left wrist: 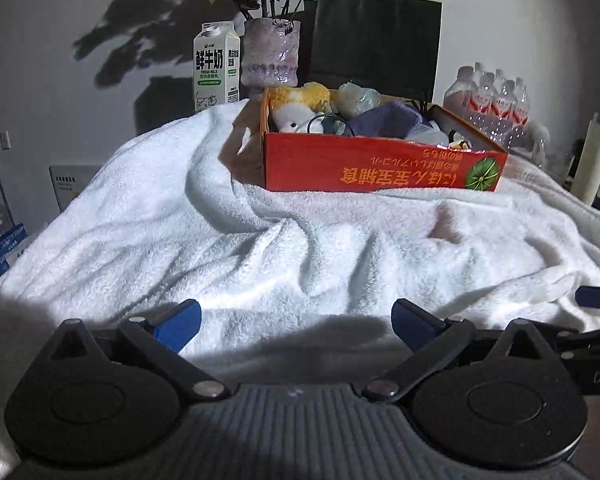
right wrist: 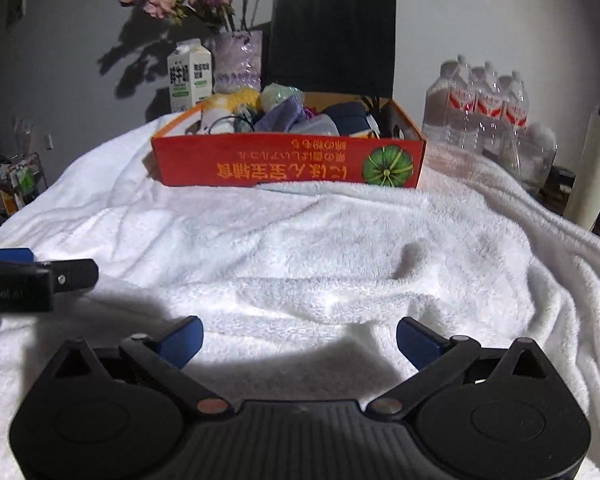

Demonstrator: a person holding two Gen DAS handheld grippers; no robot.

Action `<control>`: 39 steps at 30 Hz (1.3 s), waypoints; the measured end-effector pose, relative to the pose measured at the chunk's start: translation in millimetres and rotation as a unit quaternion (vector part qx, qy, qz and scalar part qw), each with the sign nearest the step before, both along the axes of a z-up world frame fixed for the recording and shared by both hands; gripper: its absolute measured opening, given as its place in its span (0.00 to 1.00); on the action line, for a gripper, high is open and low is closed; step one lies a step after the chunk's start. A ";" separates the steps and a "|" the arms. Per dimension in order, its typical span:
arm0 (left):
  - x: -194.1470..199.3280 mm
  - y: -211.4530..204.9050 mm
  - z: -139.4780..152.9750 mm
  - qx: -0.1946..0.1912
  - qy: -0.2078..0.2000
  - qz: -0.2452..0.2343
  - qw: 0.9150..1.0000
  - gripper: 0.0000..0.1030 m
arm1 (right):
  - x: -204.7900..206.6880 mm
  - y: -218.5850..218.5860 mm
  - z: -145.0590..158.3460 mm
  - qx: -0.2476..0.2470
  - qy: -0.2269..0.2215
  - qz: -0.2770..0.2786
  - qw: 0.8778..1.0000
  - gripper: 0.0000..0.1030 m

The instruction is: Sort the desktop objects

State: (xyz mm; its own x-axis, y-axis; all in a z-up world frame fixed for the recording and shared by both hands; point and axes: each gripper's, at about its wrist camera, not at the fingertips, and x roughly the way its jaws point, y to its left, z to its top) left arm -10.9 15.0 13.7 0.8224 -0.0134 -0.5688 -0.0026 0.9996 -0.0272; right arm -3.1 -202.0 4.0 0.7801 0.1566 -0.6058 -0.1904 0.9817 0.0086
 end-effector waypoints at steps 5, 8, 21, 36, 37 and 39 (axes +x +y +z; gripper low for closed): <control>11.2 -5.6 -9.8 0.003 0.014 -0.018 1.000 1.00 | 14.7 9.8 -4.2 -0.006 0.017 0.019 1.000 1.00; 13.8 -6.9 -10.6 0.006 0.016 -0.020 1.000 1.00 | 22.5 11.1 -2.4 0.003 0.017 0.014 1.000 1.00; 18.6 -10.3 -13.4 0.017 0.034 -0.018 0.999 1.00 | 26.1 7.1 -10.0 0.020 0.010 0.013 1.000 1.00; 19.0 -12.5 -13.7 0.016 0.036 -0.018 0.999 1.00 | 25.9 8.8 -10.7 0.015 0.011 0.016 1.000 1.00; 19.0 -12.3 -13.7 0.017 0.035 -0.018 0.999 1.00 | 25.9 8.7 -10.8 0.015 0.011 0.015 1.000 1.00; 18.8 -12.0 -13.7 0.016 0.035 -0.017 0.999 1.00 | 26.1 8.4 -10.8 0.016 0.011 0.016 1.000 1.00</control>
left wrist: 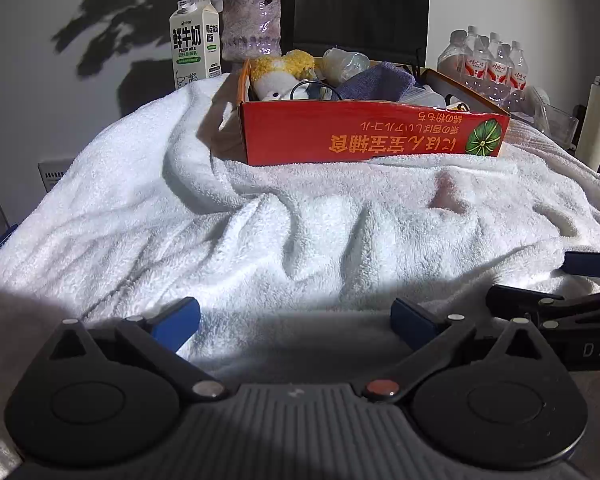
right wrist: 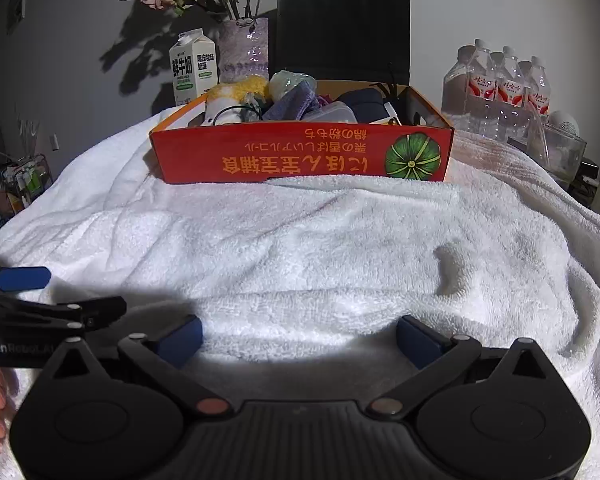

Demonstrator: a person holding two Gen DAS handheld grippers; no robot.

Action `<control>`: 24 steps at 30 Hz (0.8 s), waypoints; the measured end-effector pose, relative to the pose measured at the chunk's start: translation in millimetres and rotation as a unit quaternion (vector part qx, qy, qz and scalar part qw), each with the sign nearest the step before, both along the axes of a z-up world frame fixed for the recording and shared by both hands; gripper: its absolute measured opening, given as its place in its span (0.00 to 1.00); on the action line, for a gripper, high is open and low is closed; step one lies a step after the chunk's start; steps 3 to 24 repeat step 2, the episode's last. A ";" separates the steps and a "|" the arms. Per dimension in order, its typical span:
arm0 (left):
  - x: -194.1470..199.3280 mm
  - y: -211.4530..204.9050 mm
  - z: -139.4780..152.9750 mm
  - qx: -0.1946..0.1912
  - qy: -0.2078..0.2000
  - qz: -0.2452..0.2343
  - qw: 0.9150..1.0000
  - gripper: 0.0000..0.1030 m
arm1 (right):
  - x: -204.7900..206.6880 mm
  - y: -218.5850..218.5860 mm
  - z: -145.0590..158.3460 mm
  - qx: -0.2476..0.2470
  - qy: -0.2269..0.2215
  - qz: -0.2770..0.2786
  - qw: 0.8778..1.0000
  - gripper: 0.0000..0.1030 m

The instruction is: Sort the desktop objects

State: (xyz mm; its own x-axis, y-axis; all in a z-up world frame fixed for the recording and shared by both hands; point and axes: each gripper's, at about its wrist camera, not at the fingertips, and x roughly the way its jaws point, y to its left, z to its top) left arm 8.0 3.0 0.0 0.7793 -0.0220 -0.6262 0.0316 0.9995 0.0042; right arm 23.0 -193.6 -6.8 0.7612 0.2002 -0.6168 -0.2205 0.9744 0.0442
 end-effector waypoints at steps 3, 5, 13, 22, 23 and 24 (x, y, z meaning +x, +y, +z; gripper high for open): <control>0.2 -0.1 -0.3 -0.001 0.000 0.000 1.000 1.00 | 0.2 -0.4 0.0 0.000 0.000 0.000 1.000 1.00; 0.2 -0.1 -0.3 -0.001 0.000 0.000 1.000 1.00 | 0.2 -0.4 0.0 0.000 0.000 0.000 1.000 1.00; 0.2 -0.1 -0.3 -0.001 0.000 0.000 1.000 1.00 | 0.2 -0.4 0.0 0.000 0.000 0.000 1.000 1.00; 0.2 -0.1 -0.3 -0.001 0.000 0.000 1.000 1.00 | 0.2 -0.4 0.0 0.000 0.000 0.000 1.000 1.00; 0.2 -0.1 -0.3 -0.001 0.000 0.000 1.000 1.00 | 0.2 -0.4 0.0 0.000 0.000 0.000 1.000 1.00; 0.2 -0.1 -0.3 -0.001 0.000 0.000 1.000 1.00 | 0.2 -0.4 0.0 0.000 0.000 0.000 1.000 1.00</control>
